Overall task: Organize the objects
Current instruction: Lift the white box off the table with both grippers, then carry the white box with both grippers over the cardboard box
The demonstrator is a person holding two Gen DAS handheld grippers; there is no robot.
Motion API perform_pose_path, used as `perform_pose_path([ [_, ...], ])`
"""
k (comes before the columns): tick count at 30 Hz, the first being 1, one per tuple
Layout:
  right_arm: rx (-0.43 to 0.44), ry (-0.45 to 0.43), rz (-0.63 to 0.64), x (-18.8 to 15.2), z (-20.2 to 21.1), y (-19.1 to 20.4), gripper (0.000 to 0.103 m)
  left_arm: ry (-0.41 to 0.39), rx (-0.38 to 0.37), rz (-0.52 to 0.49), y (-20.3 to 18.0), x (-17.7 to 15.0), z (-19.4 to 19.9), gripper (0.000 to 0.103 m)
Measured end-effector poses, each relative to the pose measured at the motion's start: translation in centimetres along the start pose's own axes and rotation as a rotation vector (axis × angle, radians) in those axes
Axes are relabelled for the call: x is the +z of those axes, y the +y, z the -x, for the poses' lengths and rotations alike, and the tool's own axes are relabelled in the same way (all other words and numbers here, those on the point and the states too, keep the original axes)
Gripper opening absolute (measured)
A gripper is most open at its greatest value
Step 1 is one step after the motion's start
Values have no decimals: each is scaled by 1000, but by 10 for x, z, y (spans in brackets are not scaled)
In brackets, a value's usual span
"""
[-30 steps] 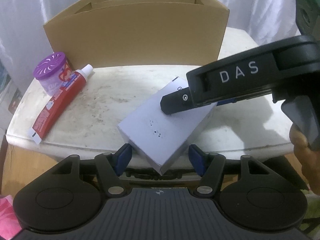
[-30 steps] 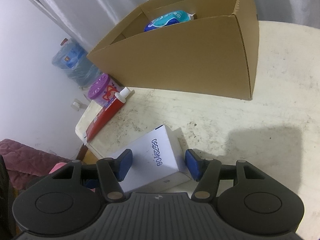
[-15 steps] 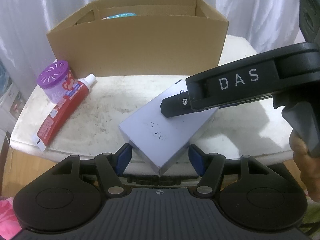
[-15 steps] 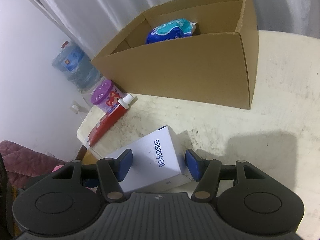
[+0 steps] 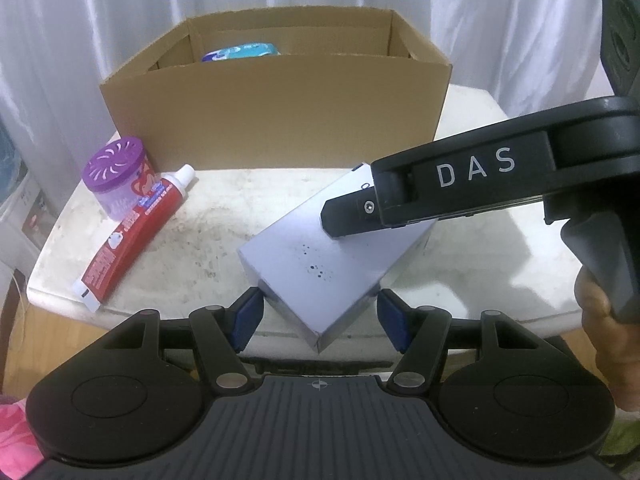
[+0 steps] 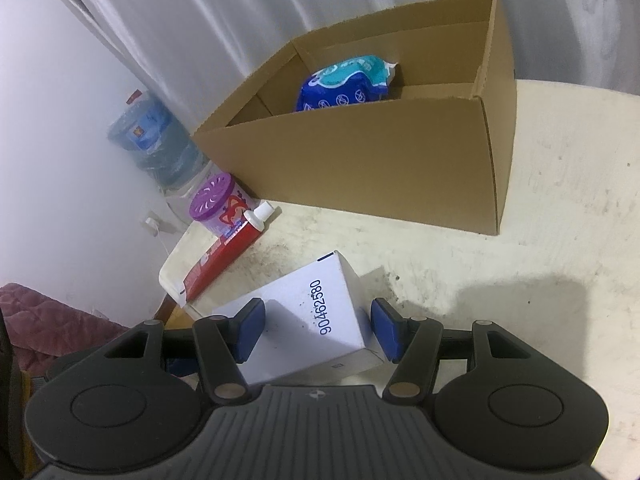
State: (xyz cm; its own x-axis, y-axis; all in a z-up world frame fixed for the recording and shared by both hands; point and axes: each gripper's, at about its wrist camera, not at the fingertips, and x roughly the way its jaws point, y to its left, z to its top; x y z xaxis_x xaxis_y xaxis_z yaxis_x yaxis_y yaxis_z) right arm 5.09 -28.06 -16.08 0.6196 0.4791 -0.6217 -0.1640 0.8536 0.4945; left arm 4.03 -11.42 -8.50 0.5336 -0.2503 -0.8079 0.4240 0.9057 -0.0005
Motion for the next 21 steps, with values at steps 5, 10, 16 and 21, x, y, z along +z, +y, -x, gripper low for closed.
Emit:
perform_pose_path([
  [5,2,-13,8,0,6,3,62,-14,5,-1,0,0,5,63],
  [10,5,-26,19,0,11,7,62,-31,12,-1,-2,0,11,63],
  [16,9,-38,32,-1,17,13,62,-48,16,1,-4,-2,17,63],
  [21,10,-50,42,-1,22,18,62,-63,19,2,-5,-2,23,63],
])
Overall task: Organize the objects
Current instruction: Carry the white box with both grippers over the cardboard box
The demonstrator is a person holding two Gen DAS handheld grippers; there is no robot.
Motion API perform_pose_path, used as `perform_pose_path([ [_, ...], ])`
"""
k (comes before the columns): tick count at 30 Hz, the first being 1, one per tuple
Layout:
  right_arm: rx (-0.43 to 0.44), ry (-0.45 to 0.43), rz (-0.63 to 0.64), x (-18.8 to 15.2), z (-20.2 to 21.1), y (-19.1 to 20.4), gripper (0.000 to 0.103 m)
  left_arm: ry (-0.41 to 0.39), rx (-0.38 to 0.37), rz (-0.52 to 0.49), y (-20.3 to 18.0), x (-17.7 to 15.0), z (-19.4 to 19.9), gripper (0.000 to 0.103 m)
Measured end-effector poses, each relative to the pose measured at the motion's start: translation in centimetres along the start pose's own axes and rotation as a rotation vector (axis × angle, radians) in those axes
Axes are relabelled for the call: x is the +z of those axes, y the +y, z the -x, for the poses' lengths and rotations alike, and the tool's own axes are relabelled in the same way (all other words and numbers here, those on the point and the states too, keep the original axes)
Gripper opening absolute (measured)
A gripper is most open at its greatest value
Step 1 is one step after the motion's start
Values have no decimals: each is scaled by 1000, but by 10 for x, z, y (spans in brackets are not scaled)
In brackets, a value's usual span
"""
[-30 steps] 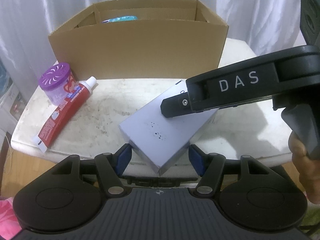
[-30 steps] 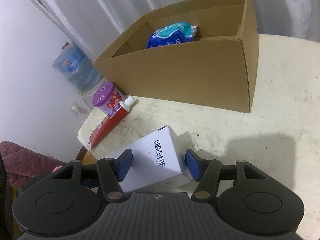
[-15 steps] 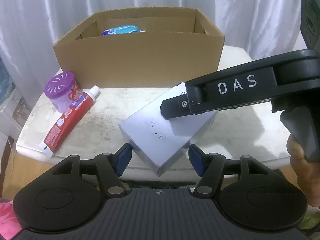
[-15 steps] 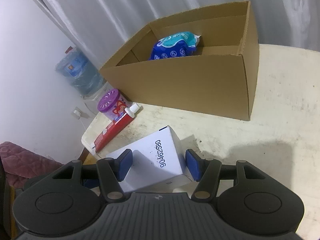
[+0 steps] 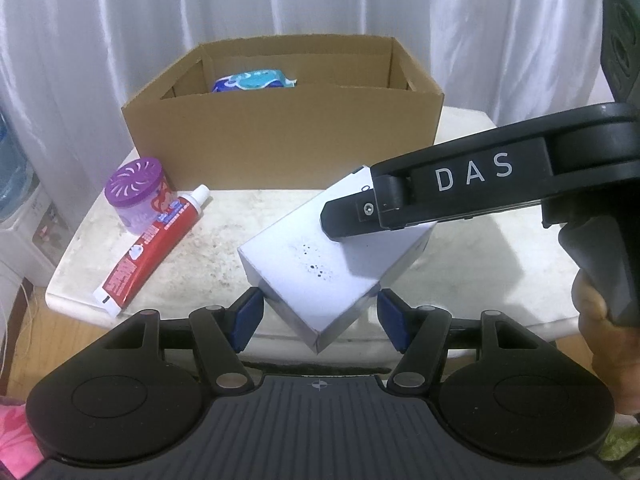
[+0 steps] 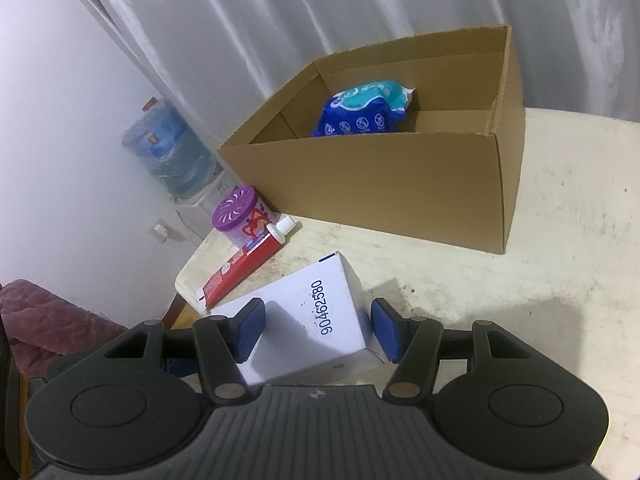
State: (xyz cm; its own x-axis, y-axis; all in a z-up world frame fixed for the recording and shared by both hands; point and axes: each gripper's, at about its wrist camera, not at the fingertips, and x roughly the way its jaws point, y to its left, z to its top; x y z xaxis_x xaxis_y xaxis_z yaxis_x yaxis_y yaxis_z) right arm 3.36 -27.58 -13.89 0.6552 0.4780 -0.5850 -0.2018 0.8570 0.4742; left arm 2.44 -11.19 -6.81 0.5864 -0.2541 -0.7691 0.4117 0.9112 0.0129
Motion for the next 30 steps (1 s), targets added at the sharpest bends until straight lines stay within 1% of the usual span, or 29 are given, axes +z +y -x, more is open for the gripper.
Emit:
perform_pose_path([
  [30,13,-51,61,9,9,25,62,-73,20,15,7,5,25,63],
])
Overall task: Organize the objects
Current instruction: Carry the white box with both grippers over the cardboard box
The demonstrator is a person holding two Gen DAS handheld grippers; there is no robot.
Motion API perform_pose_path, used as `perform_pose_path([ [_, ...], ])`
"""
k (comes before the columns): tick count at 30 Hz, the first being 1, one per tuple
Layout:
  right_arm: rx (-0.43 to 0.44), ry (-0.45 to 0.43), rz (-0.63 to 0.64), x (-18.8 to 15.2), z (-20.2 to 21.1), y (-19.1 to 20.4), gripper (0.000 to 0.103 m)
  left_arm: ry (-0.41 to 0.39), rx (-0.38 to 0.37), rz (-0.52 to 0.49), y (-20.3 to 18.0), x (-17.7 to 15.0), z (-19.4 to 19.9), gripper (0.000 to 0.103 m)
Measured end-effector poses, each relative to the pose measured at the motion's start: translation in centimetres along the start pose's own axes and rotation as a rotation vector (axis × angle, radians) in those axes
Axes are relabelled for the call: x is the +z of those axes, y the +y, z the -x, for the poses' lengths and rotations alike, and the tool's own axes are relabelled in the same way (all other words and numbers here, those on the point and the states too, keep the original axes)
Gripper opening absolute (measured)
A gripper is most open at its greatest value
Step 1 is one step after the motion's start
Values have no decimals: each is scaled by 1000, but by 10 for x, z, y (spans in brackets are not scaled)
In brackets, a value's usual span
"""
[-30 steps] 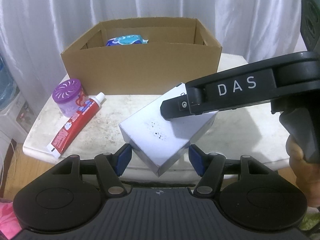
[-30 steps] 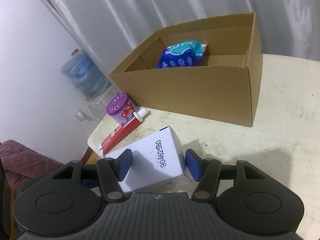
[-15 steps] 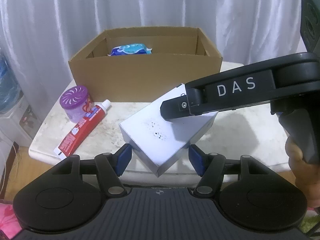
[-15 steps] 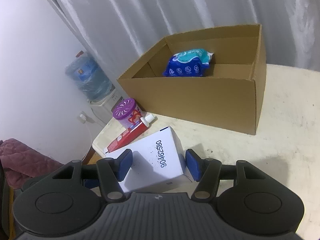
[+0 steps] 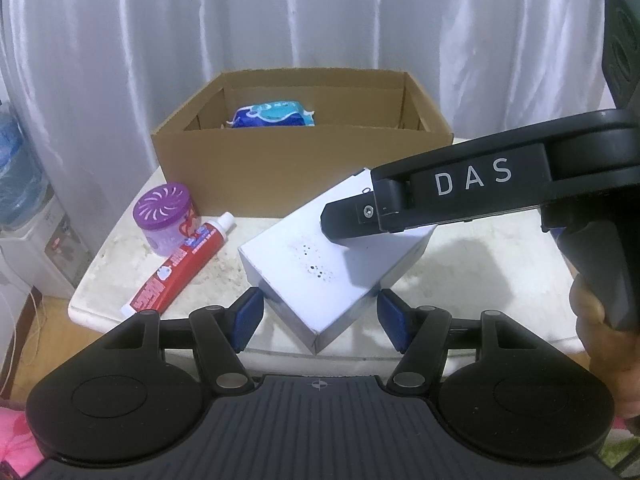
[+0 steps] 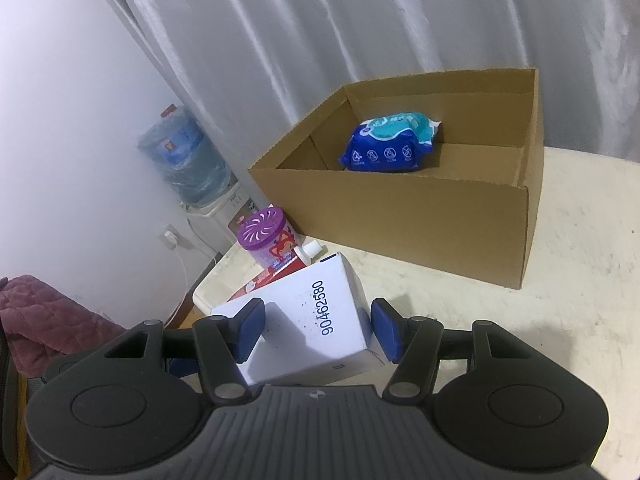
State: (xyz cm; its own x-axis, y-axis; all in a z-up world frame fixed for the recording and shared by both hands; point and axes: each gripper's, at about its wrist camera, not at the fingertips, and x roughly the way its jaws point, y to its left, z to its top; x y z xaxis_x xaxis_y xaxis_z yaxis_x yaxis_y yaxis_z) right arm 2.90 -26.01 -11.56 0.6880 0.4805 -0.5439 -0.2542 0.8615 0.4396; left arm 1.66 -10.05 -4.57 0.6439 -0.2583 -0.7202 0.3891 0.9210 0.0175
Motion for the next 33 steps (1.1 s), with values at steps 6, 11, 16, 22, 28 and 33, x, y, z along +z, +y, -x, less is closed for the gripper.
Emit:
perform_pose_path([
  [6,5,-13,3,4,1,1,62,-15,1,0,1,4,4,63],
  [11,10,-29,6,10,4,2,62,-31,4,-6,2,10,7,63],
  [16,10,-46,5,17,7,1,62,-48,2,-9,3,18,7,63],
  [22,7,-69,7,27,12,0,62,-70,-3,-19,1,28,6,63],
  [28,3,-93,1,39,15,-4,62,-90,-5,-24,-1,43,3,63],
  [33,-4,-112,-2,53,16,-9,62,-103,-11,-29,-3,57,-4,63],
])
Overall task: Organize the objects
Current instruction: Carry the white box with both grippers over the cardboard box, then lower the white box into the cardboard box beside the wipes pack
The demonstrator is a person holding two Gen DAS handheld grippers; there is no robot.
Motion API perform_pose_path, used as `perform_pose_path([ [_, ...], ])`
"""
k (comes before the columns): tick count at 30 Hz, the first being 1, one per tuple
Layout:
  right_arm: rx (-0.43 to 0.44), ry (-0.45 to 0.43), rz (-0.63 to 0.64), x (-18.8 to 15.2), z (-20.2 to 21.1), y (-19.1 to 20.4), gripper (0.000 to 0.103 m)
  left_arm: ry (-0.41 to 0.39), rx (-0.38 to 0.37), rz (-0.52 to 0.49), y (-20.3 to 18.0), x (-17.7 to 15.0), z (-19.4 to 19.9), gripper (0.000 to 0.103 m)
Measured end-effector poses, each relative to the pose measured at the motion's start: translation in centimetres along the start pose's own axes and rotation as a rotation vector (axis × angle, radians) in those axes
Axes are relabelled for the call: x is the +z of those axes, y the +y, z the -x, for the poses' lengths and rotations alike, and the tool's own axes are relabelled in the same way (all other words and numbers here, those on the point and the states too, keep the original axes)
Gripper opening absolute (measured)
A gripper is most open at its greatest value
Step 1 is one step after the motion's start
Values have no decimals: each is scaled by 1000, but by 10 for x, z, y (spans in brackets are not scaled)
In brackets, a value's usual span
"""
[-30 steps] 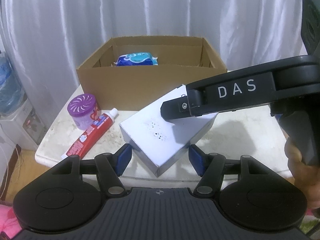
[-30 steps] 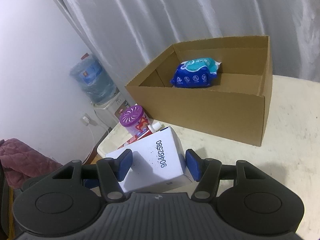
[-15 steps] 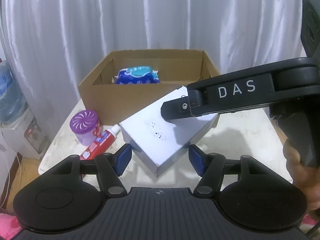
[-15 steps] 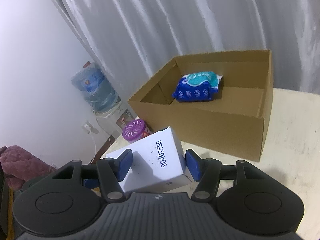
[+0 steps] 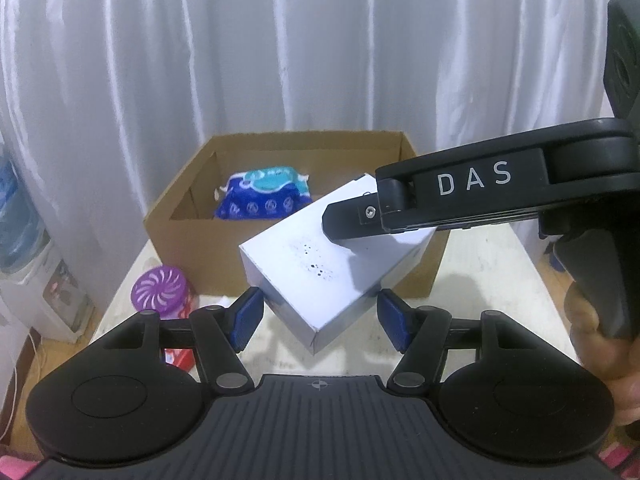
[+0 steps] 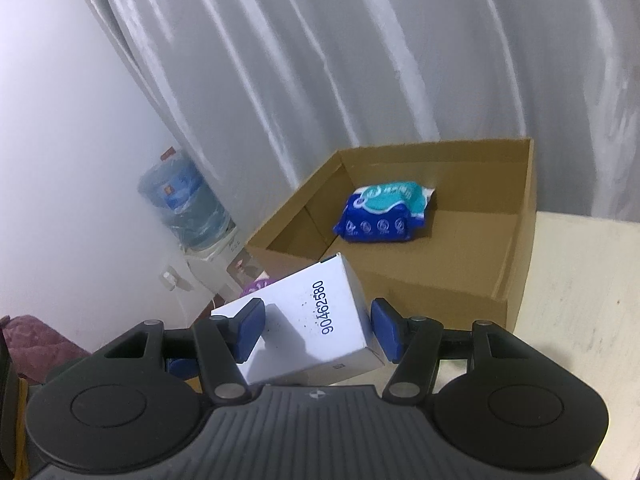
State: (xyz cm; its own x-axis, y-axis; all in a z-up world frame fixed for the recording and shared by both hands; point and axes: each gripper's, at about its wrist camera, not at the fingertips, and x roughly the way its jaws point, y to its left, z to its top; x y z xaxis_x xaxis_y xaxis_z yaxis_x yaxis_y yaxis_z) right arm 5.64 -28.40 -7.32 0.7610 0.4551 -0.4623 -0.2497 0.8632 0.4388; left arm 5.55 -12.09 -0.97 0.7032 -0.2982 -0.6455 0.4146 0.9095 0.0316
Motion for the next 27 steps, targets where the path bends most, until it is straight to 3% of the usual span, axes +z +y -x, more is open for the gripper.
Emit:
perform_pose_path([
  [19,-54,-42,24,71,-23,-26,62,-24,-40,-15,5,70,-62,63],
  [27,-89,53,38,106,-58,-56,62,65,-94,27,7,96,-111,63],
])
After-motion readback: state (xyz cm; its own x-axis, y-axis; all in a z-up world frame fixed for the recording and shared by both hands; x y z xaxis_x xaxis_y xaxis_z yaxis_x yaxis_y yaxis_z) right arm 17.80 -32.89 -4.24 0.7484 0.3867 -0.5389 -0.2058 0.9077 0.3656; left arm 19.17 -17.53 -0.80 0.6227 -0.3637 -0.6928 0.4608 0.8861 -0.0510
